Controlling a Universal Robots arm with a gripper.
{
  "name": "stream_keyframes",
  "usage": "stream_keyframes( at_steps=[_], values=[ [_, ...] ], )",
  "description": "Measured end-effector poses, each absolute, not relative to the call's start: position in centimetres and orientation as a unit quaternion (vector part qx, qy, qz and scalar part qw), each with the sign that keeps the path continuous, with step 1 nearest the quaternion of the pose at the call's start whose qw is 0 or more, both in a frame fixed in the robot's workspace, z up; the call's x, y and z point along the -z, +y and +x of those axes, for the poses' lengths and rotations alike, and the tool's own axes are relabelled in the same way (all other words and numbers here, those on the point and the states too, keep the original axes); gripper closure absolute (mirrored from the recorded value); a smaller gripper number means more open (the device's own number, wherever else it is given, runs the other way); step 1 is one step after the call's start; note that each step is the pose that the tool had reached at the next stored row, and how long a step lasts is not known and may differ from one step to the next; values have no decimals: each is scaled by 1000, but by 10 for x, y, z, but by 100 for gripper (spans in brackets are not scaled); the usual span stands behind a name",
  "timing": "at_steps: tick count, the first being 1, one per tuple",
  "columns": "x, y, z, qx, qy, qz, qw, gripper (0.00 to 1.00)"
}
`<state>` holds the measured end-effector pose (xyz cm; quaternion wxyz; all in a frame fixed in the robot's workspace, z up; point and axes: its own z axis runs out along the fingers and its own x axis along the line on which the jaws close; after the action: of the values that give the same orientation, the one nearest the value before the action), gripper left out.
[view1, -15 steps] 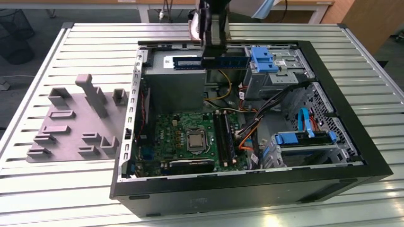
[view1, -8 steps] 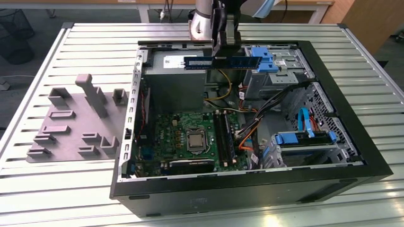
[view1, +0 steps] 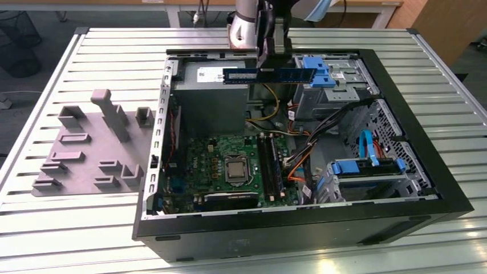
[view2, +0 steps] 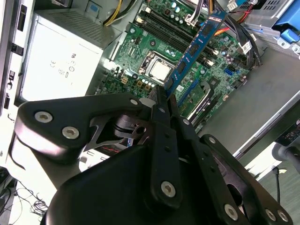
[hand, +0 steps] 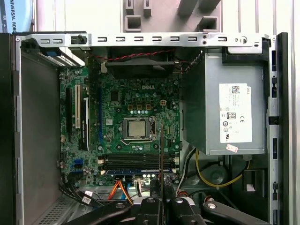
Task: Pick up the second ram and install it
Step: 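Insert the second ram into the second slot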
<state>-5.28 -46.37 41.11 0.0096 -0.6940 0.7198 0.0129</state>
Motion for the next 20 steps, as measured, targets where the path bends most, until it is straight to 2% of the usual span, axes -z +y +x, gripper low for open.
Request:
stream_keyframes(
  at_steps=[20],
  values=[
    [-411, -464, -53, -11, 743, -669, 9, 86]
  ],
)
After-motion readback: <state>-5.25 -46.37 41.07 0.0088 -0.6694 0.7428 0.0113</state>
